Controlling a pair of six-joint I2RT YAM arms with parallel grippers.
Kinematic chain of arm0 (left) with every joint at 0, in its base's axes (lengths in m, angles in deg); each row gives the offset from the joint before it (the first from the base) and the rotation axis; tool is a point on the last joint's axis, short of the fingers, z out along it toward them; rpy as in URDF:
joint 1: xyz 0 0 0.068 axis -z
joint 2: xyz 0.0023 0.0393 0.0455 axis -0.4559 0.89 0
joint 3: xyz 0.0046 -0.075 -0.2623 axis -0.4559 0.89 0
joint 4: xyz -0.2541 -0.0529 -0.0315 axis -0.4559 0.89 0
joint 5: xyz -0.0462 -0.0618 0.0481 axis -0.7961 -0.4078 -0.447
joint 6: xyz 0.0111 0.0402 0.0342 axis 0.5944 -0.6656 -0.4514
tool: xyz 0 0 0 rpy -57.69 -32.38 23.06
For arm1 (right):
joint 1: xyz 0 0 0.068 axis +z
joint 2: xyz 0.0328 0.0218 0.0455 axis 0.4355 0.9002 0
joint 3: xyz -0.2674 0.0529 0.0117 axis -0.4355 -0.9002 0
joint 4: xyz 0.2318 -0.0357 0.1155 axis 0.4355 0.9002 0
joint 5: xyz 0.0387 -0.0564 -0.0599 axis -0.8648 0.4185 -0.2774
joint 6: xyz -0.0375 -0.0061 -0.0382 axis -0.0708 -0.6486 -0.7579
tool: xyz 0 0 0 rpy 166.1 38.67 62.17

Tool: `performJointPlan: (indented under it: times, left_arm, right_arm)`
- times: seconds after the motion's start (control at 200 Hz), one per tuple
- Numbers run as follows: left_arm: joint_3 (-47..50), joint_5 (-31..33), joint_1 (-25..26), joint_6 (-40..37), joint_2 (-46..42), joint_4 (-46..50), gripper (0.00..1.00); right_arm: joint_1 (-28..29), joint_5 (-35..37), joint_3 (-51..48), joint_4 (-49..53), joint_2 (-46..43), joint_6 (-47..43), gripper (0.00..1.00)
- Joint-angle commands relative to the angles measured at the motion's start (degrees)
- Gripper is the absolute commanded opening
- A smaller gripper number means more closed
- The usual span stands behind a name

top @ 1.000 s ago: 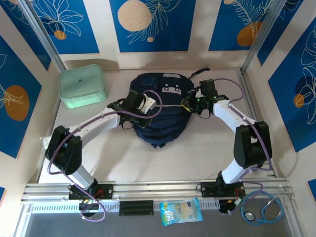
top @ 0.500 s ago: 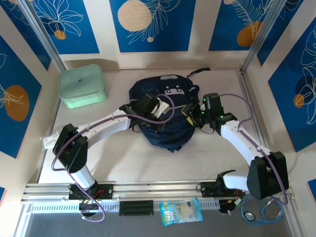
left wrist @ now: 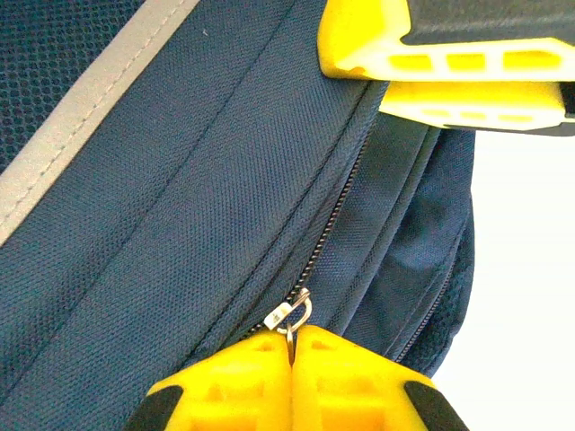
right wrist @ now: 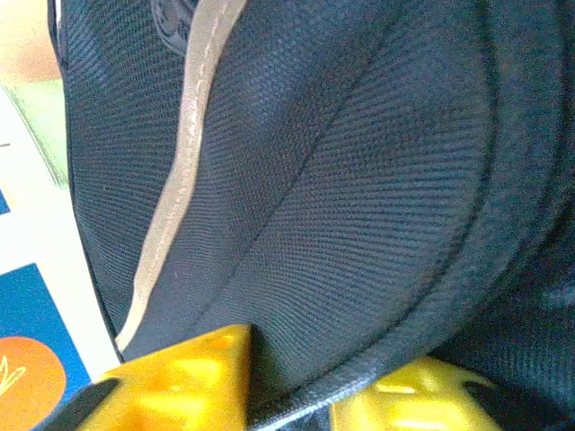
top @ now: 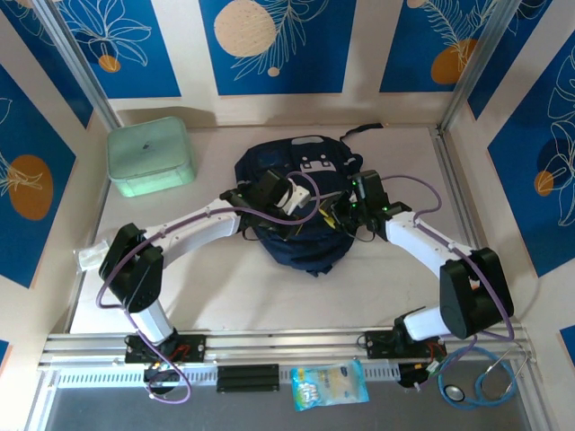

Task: Pack the student bag
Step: Unzip the student bag at the top-center of the table.

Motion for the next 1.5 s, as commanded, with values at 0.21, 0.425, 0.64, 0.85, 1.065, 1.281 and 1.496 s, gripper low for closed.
performJointPlan:
  times: [0.21,0.425,0.64,0.85,1.065,1.281,1.496]
  left_arm:
    - [-0.5,-0.3,-0.4,-3.7,-1.9,6.7,0.0]
    - [1.8,-0.6,-3.3,-6.6,-5.0,12.2,0.0]
    - [2.3,2.2,-5.5,-8.3,-5.5,16.1,0.01]
    - [2.0,4.9,-9.3,-8.9,-5.6,15.8,0.02]
    - [-0.5,3.9,-13.6,-8.9,-3.1,12.8,0.05]
    - [-4.7,4.2,-16.5,-9.8,1.0,10.2,0.1]
    - [-5.5,4.4,-18.5,-9.4,2.8,7.2,0.14]
  right_arm:
    - [-1.8,5.6,2.5,4.6,-1.9,-1.4,0.08]
    - [-3.0,6.4,3.2,6.0,-2.3,-2.3,0.05]
    - [-3.7,6.6,3.3,6.3,-2.2,-2.8,0.04]
    - [-3.7,6.6,3.2,6.8,-2.2,-3.4,0.02]
    - [-3.7,6.2,3.0,6.8,-2.4,-3.9,0.02]
    - [-3.7,6.0,2.9,8.1,-3.2,-4.8,0.02]
    - [-3.8,5.8,2.4,8.4,-4.7,-6.1,0.02]
